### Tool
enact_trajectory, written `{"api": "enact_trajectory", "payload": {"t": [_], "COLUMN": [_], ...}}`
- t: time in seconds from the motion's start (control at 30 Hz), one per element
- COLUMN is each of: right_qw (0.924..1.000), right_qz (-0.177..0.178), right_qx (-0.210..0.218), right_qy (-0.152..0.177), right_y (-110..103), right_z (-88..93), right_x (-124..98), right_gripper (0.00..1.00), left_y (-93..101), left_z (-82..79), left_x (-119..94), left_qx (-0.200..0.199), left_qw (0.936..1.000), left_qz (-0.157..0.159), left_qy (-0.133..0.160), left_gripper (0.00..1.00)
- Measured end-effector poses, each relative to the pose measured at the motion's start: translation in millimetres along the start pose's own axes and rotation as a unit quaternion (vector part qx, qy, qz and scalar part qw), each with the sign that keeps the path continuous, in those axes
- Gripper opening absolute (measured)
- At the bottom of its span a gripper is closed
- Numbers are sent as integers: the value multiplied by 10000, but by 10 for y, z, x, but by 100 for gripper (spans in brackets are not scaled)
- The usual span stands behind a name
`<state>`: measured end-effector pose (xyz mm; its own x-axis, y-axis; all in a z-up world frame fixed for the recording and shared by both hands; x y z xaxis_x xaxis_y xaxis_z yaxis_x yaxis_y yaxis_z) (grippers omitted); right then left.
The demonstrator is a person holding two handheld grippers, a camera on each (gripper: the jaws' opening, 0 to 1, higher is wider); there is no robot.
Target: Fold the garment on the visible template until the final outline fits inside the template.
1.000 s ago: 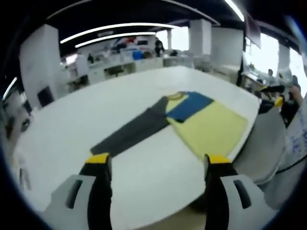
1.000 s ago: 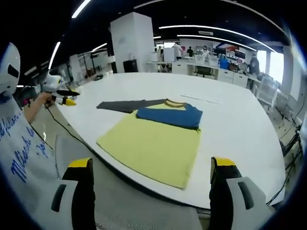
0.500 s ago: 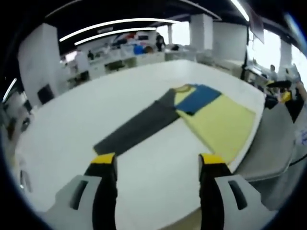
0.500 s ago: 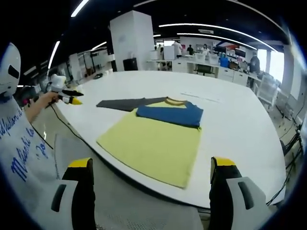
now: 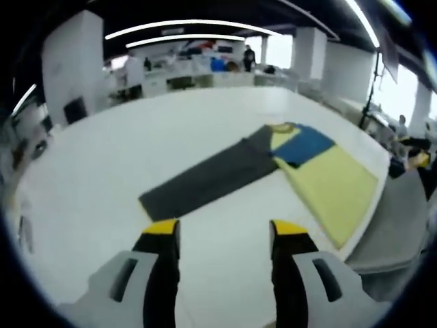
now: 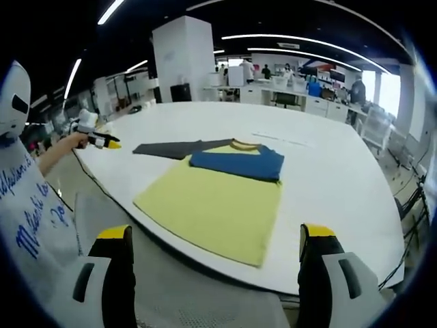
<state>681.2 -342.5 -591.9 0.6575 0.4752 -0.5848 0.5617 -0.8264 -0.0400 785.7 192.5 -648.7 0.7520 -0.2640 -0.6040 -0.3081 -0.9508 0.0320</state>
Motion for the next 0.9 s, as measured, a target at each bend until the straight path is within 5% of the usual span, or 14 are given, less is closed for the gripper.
{"api": "enact_trajectory", "payload": {"t": [0.9], "right_qw": [9996], "right_qz": [212], "right_qx": [116], "right_qy": [-166], "right_y": [43], "right_z": [25], "right_x": [-19], "right_gripper": [100], "left_y": [-553], "left_z": [9], "left_x": [333], "left_qx": [-288], "left_qw": [9985], "left_qz": [-440], "left_qy": [-132], "left_gripper": [41]}}
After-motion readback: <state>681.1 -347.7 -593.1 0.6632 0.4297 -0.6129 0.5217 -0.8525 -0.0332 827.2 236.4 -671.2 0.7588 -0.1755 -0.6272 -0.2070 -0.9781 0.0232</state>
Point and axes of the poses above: the point that each gripper's makers call its tool centre point, and the gripper's own axes: x roughly forward along the fingers, y roughly to its right, z roughly out of its underside, the point moved 3 cm from there along -x, roughly backward along the fingers, and after that the axes turned 1 degree about -y, right-handed, at the moved point
